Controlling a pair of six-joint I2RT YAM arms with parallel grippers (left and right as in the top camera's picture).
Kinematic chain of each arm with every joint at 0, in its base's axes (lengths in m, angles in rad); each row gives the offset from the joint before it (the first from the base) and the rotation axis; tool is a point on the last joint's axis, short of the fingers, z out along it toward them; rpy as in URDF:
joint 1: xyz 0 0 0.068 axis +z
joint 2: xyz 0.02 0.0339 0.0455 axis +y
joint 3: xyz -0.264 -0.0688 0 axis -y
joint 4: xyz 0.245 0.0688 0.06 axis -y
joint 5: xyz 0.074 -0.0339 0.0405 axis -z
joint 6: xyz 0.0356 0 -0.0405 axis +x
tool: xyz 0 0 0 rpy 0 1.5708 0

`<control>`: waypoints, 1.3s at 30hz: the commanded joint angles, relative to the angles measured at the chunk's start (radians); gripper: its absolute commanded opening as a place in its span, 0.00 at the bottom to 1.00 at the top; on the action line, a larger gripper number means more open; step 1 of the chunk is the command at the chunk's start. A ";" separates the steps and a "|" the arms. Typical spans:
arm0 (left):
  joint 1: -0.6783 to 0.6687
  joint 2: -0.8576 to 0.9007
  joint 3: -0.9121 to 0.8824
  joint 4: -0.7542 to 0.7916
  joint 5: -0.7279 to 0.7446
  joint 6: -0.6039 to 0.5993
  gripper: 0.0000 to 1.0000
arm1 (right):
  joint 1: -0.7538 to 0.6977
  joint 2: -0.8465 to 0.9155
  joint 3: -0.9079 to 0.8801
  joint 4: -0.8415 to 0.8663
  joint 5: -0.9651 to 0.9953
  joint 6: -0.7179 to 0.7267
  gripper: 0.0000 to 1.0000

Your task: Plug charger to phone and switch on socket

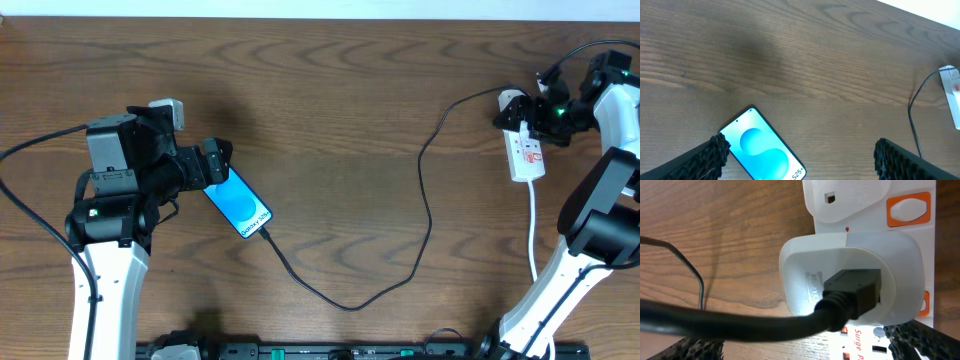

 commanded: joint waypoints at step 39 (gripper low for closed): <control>-0.003 0.001 0.004 -0.002 -0.008 0.010 0.95 | -0.011 0.025 0.011 0.043 -0.005 0.031 0.99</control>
